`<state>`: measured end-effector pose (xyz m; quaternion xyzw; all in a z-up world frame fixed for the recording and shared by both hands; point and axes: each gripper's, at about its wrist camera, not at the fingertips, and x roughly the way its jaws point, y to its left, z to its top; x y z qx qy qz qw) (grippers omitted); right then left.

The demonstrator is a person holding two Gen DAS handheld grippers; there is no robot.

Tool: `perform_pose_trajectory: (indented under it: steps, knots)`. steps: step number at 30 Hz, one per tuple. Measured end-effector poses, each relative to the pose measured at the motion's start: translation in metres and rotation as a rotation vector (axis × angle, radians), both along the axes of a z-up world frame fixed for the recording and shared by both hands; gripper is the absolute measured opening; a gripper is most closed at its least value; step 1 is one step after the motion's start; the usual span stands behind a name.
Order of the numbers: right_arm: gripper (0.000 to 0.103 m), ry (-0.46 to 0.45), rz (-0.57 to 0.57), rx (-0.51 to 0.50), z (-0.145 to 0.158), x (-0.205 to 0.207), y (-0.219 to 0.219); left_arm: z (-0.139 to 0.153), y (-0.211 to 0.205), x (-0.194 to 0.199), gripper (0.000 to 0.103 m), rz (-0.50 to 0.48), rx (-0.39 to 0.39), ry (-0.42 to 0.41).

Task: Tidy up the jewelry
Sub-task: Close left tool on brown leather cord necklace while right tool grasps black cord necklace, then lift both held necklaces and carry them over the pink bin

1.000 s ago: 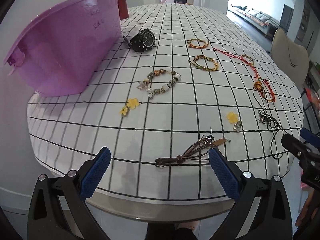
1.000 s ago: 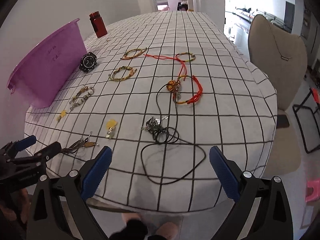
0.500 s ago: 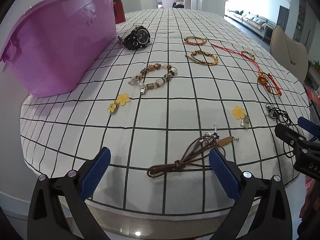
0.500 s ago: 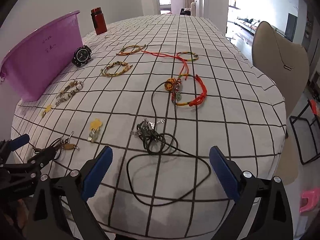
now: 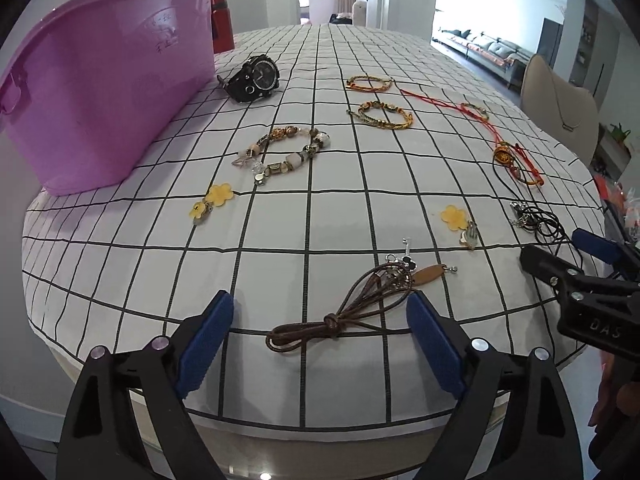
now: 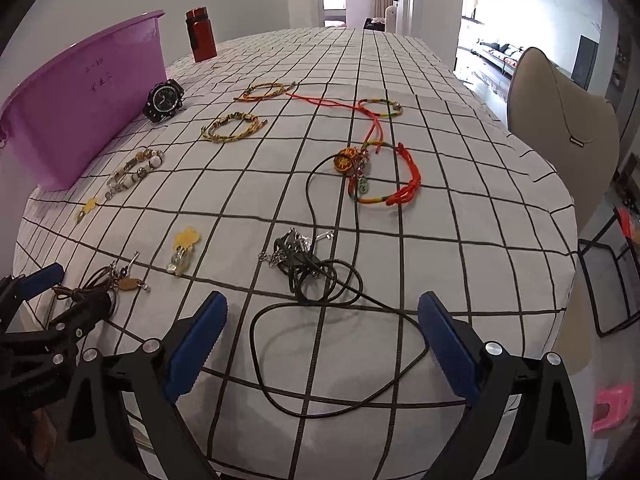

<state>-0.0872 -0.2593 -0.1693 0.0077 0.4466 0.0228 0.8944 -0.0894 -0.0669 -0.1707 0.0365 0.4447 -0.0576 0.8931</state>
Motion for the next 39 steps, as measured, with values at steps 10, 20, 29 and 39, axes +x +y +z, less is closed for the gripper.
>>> perform_pose_trajectory:
  steps: [10,20,29,39]
  knots:
    - [0.072,-0.026,0.032,-0.029,0.002,0.001,0.010,-0.001,-0.002,-0.002,0.083,-0.024,-0.015,-0.022]
    - [0.028,-0.034,0.054,-0.027,0.005,0.000,0.017,0.002,-0.009,-0.008,0.065,-0.051,-0.017,-0.031]
    - [0.003,-0.036,0.042,0.031,0.006,-0.002,0.010,0.006,-0.019,-0.012,0.012,-0.084,-0.031,-0.020]
    - [0.003,-0.052,0.038,0.095,0.022,-0.013,0.006,0.019,-0.014,-0.016,0.011,-0.085,-0.099,-0.007]
